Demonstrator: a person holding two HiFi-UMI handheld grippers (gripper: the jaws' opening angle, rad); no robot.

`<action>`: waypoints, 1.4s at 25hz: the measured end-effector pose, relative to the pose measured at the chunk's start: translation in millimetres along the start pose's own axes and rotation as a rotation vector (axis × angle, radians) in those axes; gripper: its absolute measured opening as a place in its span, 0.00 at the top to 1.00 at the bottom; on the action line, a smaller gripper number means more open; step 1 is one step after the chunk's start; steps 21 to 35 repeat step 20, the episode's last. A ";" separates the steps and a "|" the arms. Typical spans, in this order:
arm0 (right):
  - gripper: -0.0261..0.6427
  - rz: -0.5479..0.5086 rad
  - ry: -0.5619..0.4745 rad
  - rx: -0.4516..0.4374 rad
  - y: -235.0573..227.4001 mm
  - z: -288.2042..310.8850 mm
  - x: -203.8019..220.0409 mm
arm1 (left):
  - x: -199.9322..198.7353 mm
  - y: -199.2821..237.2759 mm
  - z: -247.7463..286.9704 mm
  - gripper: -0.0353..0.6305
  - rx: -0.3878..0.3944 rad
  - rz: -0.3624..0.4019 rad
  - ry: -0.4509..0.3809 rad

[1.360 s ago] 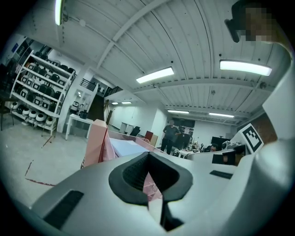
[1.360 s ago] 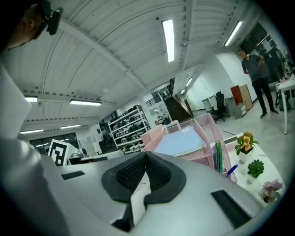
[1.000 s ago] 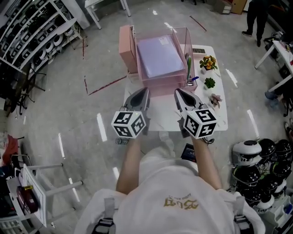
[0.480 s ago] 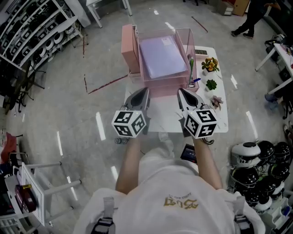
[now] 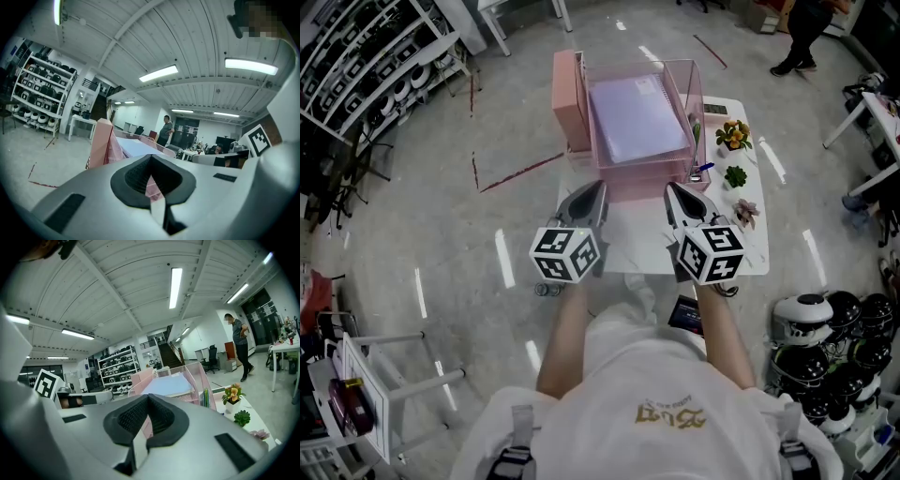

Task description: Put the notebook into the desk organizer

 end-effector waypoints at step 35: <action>0.94 0.011 0.011 0.010 -5.5 9.8 0.9 | 1.1 8.7 10.0 0.92 0.006 -0.008 0.012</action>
Point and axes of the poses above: the fingertips, and each gripper's own axes: z forward along the fingers, y to its left, x out of its underside, the point moved 1 cm from there along -z, backward along the fingers, and after that the axes turned 12 degrees about x, right-handed, at the moved point
